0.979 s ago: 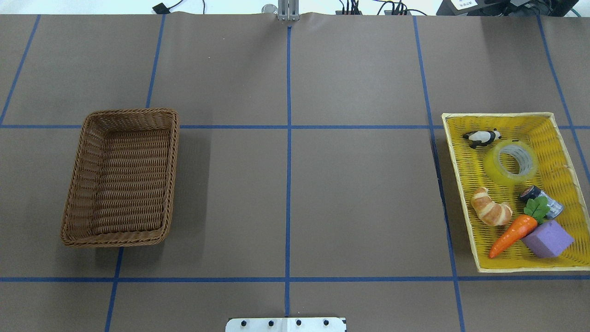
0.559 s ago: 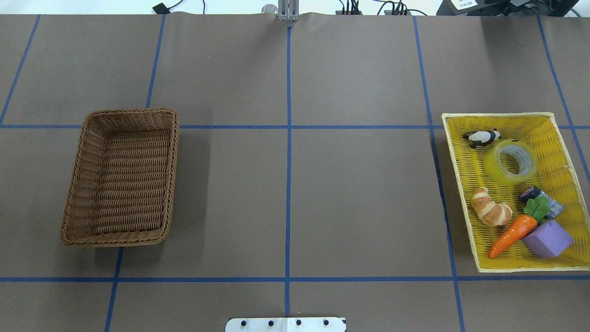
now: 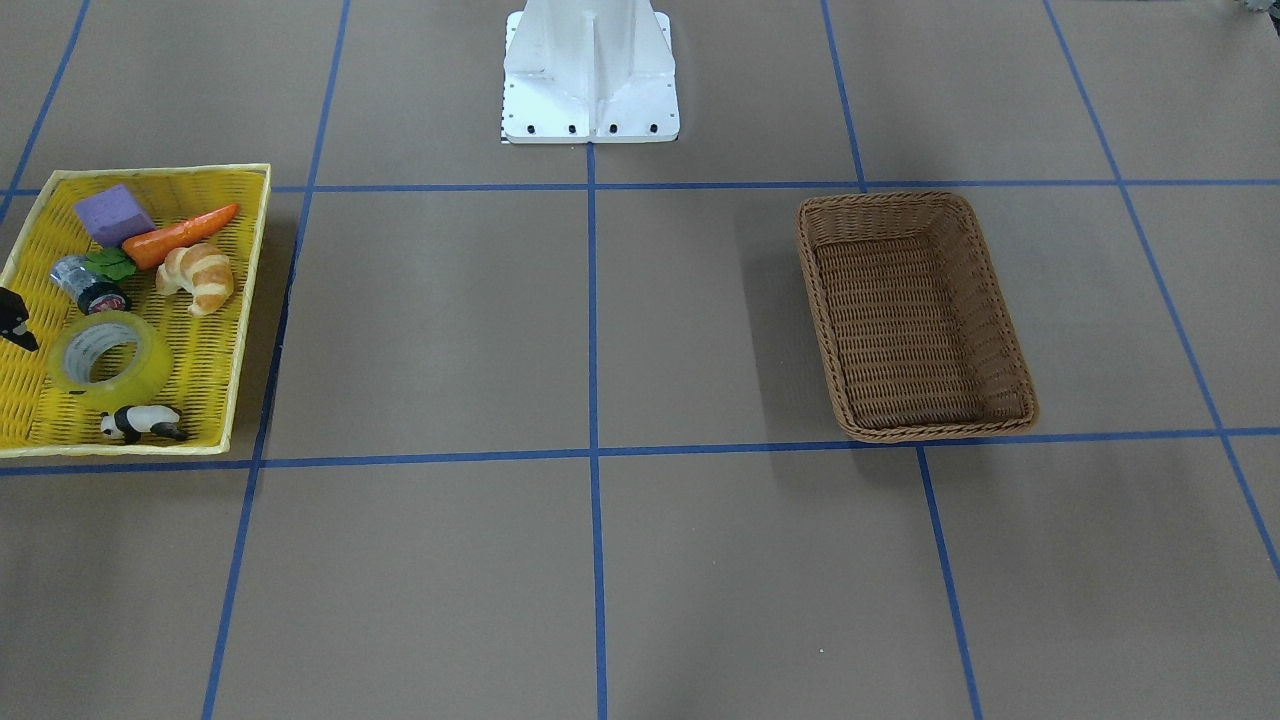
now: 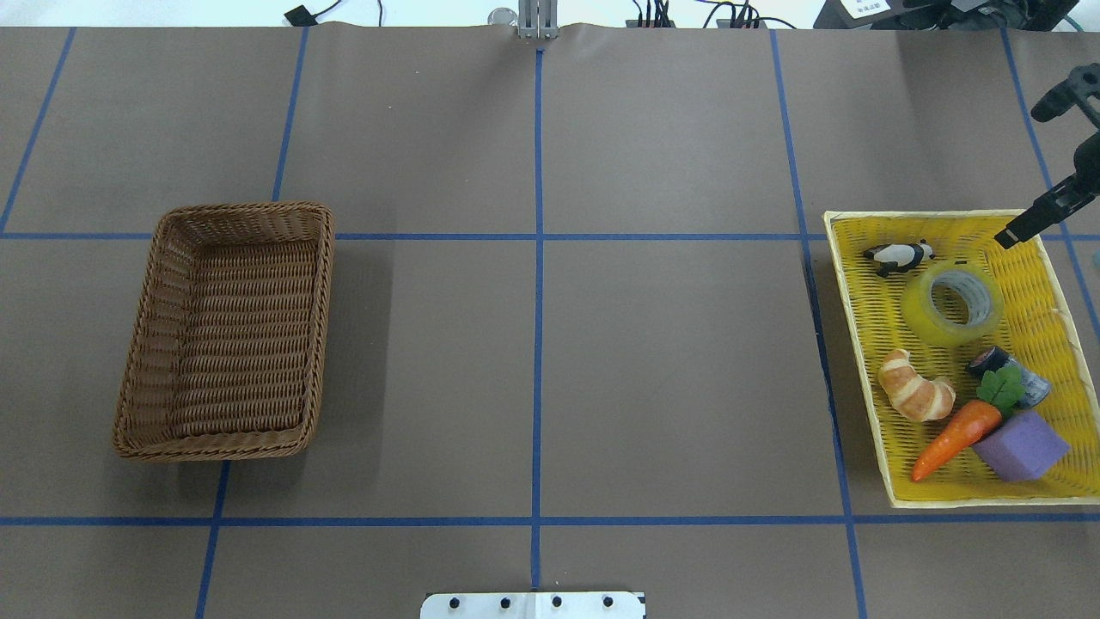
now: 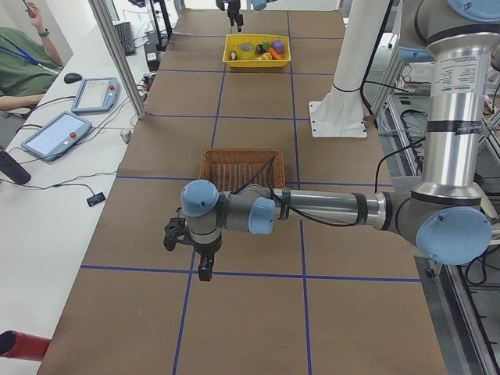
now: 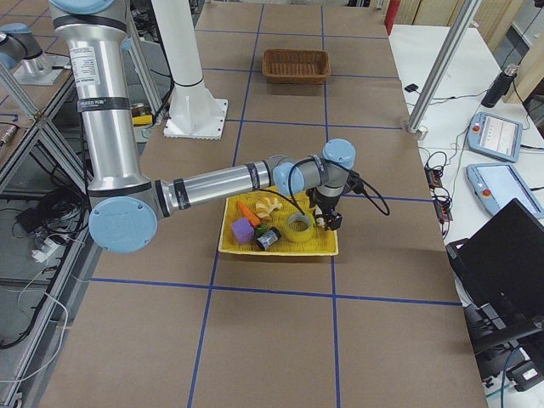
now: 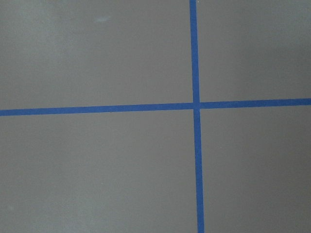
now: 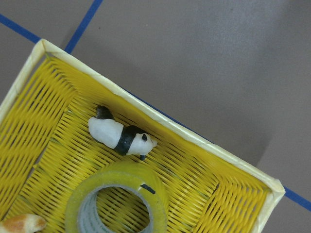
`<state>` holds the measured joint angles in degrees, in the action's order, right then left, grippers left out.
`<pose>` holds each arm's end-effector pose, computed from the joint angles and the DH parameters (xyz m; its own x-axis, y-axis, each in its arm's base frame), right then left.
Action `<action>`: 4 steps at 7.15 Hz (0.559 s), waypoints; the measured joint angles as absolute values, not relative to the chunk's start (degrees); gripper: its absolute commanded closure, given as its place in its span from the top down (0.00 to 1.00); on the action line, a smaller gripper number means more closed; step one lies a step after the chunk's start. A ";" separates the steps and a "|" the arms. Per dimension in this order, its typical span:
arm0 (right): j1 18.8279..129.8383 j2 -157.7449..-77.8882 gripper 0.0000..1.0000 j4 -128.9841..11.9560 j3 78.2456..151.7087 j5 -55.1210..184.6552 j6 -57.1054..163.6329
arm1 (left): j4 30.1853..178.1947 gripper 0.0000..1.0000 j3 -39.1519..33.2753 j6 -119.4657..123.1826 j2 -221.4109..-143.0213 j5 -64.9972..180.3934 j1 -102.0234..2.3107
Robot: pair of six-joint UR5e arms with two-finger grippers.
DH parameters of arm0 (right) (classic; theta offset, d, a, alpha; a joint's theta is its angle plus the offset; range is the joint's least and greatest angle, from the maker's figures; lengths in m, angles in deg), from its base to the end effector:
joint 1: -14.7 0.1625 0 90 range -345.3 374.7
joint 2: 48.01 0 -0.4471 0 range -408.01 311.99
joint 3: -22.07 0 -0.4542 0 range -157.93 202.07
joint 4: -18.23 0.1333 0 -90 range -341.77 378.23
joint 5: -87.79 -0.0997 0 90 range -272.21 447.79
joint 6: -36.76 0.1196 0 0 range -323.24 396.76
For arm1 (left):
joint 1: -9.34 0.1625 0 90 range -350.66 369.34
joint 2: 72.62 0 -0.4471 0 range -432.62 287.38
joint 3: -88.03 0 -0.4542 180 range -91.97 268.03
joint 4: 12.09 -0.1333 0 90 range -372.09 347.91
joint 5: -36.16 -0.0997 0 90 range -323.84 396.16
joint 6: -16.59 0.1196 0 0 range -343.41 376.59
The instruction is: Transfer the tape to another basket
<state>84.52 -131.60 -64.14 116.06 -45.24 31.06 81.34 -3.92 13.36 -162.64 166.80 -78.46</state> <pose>-0.1649 -0.5984 0.5771 0.5777 -0.5368 0.6149 0.3873 0.8434 0.3724 -0.0338 -0.5636 0.6750 0.7569 0.0342 -0.6527 0.0044 0.9983 0.0574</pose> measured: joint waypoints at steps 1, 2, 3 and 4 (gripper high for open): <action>83.60 -131.82 1.00 -61.23 113.45 -45.31 31.16 | 81.34 0.98 -3.95 13.36 -162.63 166.81 -78.46; 82.71 -131.71 1.00 -60.04 112.06 -45.35 31.25 | 81.34 0.98 -3.96 13.40 -162.62 166.79 -78.46; 81.89 -131.62 1.00 -59.64 111.51 -45.38 31.40 | 81.34 0.98 -3.91 13.42 -162.62 166.78 -78.46; 80.97 -131.56 1.00 -59.54 111.13 -45.46 31.55 | 81.34 0.98 -3.86 13.42 -162.62 166.78 -78.46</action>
<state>80.97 -131.56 -59.54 111.13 -45.46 31.55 81.34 -3.86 13.42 -162.62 166.78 -78.46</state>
